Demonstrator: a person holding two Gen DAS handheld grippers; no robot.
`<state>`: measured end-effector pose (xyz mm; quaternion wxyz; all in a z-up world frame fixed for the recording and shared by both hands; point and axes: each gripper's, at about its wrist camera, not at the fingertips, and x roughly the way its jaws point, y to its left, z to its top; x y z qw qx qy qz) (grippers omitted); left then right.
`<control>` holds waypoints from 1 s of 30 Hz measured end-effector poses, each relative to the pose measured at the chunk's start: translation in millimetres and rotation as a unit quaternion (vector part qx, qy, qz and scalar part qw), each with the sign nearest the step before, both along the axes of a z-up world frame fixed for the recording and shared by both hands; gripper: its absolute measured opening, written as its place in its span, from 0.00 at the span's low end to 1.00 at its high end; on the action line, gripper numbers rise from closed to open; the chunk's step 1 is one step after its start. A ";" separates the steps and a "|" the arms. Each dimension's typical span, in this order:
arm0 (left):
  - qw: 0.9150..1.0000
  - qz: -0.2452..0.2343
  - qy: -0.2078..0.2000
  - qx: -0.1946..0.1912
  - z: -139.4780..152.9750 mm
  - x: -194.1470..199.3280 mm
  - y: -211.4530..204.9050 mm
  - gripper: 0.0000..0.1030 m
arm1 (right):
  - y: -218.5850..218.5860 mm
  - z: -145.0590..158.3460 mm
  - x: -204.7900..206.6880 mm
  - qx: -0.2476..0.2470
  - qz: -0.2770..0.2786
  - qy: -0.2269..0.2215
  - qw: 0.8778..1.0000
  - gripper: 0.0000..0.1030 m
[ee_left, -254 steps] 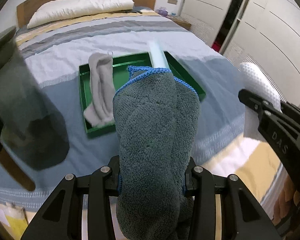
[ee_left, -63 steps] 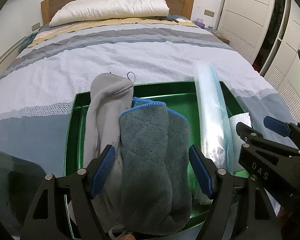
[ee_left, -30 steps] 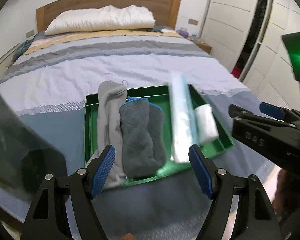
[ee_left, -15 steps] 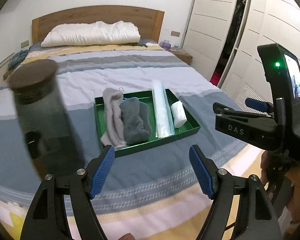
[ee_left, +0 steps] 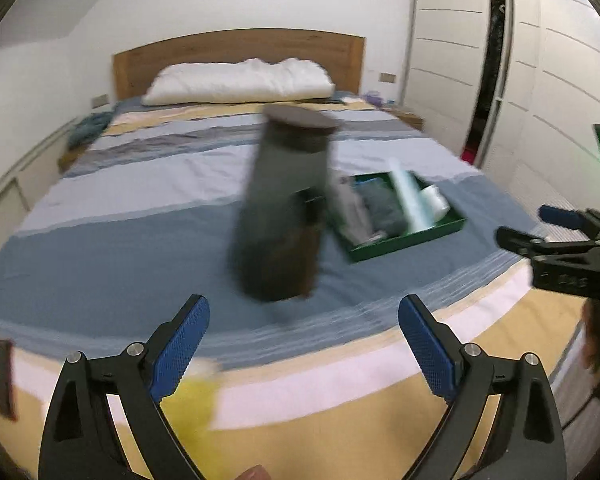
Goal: Organize soft objects
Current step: 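Move the left tool over the Face tissue pack while the right tool approaches the yellow towel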
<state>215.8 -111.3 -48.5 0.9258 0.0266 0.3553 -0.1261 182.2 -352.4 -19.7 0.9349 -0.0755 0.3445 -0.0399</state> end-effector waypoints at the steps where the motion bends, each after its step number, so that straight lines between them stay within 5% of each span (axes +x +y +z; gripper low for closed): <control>1: 1.000 0.011 0.003 0.004 -2.1 -6.0 16.4 0.90 | 10.3 -0.4 -6.3 0.002 0.009 0.003 1.000 0.91; 14: 0.992 0.114 0.040 0.025 -41.8 -62.8 150.7 0.90 | 116.7 -2.6 -61.0 0.027 0.086 0.022 0.996 0.94; 30: 0.969 0.201 0.143 -0.003 -107.5 -56.2 272.6 0.90 | 229.6 -86.5 -8.5 0.068 0.083 0.121 0.987 0.94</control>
